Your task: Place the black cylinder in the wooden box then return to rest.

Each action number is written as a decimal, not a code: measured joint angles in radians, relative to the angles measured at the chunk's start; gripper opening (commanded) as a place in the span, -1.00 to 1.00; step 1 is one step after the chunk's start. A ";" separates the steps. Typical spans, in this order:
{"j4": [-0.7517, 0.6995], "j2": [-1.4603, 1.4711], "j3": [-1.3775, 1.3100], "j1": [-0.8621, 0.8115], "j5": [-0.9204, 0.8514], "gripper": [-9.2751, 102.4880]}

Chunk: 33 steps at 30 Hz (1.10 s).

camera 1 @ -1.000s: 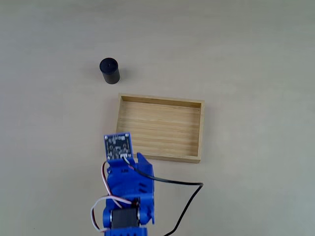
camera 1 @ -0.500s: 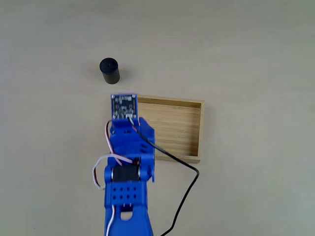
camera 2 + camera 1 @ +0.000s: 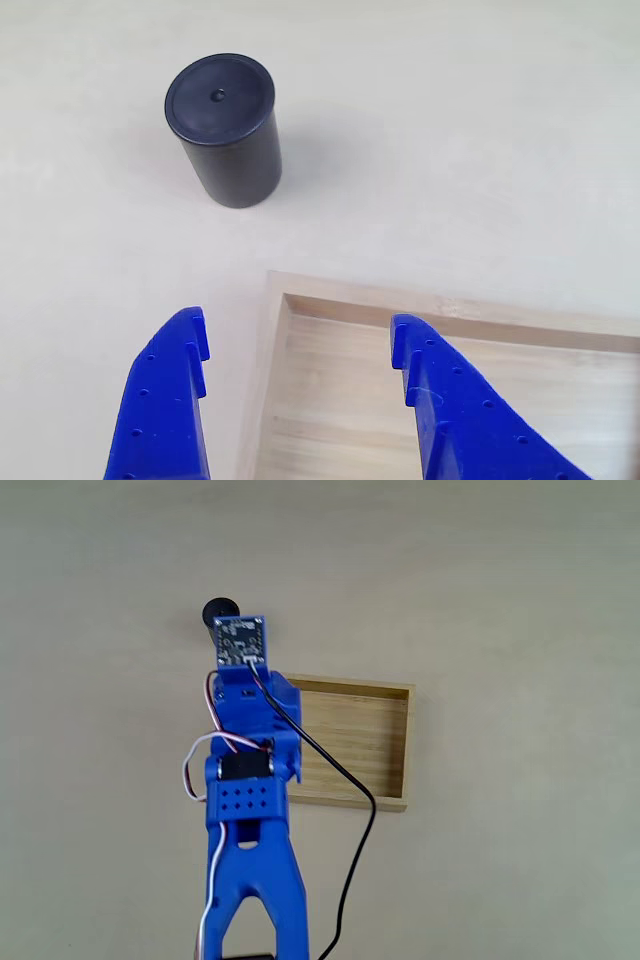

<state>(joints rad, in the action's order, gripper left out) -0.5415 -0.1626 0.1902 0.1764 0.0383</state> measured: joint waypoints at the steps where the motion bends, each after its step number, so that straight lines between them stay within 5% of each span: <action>1: 0.000 -0.020 -0.021 0.005 0.000 -0.35; 33: 0.032 -0.472 -0.468 0.018 0.034 -0.25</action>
<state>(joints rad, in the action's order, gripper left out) -0.5093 -0.6351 -0.2777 0.1948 0.0721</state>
